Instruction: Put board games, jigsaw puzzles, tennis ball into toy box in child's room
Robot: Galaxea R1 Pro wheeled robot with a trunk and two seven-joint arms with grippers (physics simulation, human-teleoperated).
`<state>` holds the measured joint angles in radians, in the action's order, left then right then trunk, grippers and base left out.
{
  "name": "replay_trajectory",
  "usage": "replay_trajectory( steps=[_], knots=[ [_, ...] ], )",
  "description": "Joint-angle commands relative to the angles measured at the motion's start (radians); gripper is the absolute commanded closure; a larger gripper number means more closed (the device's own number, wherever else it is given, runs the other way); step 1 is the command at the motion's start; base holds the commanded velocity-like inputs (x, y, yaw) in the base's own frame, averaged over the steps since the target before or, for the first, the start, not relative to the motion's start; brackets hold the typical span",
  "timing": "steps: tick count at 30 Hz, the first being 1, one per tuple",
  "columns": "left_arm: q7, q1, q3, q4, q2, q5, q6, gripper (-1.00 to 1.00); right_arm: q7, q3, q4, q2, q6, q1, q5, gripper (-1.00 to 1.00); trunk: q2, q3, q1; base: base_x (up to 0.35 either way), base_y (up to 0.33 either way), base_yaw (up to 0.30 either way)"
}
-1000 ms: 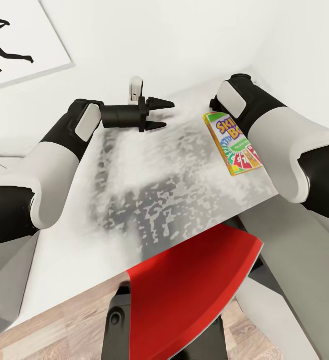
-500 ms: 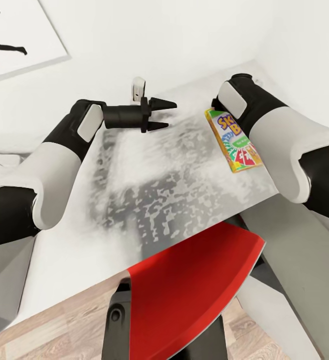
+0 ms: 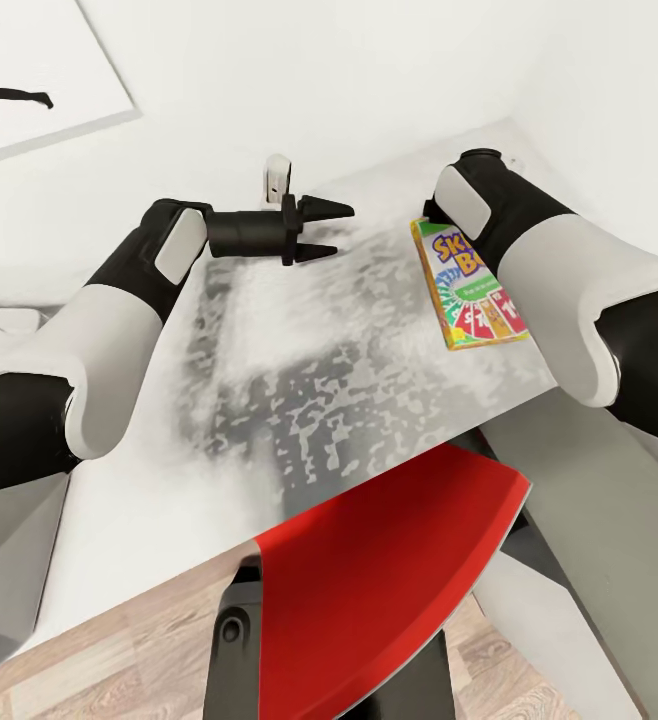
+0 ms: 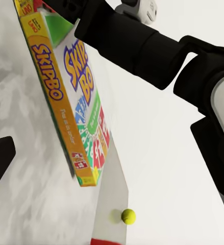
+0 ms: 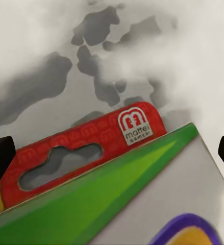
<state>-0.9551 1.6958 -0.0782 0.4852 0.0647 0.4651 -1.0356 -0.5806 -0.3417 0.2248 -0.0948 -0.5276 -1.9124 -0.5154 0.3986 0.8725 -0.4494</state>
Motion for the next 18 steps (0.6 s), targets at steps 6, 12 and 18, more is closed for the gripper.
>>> replay_trajectory(
  steps=[6, 12, 18],
  knots=[
    [-0.004, 0.001, -0.003, 0.000, 0.000, -0.001, -0.001, -1.00, -0.005, -0.008, 0.000, 0.001, -0.007, 0.000, -0.012, -1.00, 0.001, 0.001, -0.001, 0.000, -0.108, 0.000],
    [-0.004, 0.000, -0.002, 0.000, 0.001, 0.000, 0.000, -1.00, -0.005, -0.008, 0.000, 0.001, -0.006, 0.000, -0.012, -1.00, 0.001, 0.001, -0.001, 0.000, -0.064, 0.000],
    [-0.004, -0.001, -0.002, 0.000, 0.000, -0.001, 0.000, -1.00, -0.005, -0.008, -0.002, 0.002, -0.006, 0.000, -0.012, -1.00, 0.001, 0.001, -0.001, 0.000, -0.104, 0.000]
  ],
)
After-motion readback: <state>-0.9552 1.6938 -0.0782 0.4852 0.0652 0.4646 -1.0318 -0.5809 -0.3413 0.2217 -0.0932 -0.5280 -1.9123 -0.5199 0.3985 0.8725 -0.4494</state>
